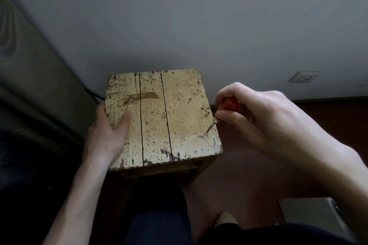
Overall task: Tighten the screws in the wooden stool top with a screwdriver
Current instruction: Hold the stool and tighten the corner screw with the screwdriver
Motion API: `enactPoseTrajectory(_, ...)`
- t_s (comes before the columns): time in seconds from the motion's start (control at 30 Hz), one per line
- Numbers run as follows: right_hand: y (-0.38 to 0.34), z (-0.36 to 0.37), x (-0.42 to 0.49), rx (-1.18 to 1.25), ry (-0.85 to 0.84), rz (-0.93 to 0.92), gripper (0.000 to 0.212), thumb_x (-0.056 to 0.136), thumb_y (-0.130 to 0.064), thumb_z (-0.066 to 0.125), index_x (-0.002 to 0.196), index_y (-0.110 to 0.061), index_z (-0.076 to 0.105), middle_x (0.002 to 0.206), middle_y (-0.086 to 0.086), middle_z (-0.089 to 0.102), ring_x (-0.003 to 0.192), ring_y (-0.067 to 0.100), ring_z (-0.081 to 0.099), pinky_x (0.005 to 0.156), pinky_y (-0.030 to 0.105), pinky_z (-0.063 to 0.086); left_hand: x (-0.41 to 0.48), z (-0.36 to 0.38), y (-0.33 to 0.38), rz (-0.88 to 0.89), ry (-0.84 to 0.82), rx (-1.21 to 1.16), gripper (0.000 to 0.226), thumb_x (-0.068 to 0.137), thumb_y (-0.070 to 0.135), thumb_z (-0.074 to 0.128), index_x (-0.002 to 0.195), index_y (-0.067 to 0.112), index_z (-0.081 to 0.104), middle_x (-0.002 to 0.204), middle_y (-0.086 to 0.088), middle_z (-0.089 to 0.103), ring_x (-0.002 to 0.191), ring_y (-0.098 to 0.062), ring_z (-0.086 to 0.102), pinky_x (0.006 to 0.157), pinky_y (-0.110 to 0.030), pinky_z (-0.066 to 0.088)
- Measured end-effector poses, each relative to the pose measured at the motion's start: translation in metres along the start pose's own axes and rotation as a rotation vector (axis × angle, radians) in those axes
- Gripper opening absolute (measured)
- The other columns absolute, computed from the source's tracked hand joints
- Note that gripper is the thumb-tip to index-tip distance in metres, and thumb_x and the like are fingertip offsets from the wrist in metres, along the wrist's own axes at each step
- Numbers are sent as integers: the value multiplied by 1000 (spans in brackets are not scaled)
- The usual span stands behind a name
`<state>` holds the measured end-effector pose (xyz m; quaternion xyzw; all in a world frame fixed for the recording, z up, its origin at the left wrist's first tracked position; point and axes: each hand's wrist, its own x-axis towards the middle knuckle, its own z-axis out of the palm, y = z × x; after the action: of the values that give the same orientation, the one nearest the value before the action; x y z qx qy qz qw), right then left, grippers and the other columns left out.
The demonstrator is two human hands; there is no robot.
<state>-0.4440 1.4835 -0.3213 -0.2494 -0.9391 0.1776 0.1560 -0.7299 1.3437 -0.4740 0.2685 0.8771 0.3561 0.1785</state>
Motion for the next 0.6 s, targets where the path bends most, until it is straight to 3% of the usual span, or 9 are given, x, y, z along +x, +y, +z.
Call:
enactPoseTrajectory(0.2, -1, 11, 1, 7, 95, -12, 32, 96, -46, 63, 104, -15, 62, 65, -16, 51, 50, 0, 40, 54, 28, 35, -1, 0, 4, -9, 4, 16, 78, 92, 74, 46, 155, 33, 22, 145, -3, 57, 121, -35, 62, 99, -49, 50)
enactPoseTrajectory(0.3, -1, 15, 2, 24, 149, -28, 37, 95, -50, 64, 96, -14, 60, 59, -7, 50, 50, 8, 40, 51, 29, 35, -2, 0, 5, -8, -5, 28, 78, 93, 73, 44, 155, 33, 21, 146, -4, 56, 121, -36, 62, 98, -49, 49)
enactPoseTrajectory(0.47, -3, 27, 6, 16, 261, -53, 33, 97, -46, 69, 93, -14, 63, 80, -8, 51, 60, 16, 47, 56, 30, 44, -3, -2, 8, -8, -2, 56, 79, 92, 75, 42, 155, 32, 19, 148, -5, 54, 123, -36, 60, 98, -48, 48)
enactPoseTrajectory(0.6, 0, 33, 4, 123, 257, -50, 25, 97, -30, 71, 116, -14, 70, 98, -1, 59, 78, 19, 60, 73, 30, 50, -3, -3, 8, -22, -13, 59, 82, 91, 77, 41, 156, 32, 19, 149, -6, 53, 124, -37, 60, 101, -51, 49)
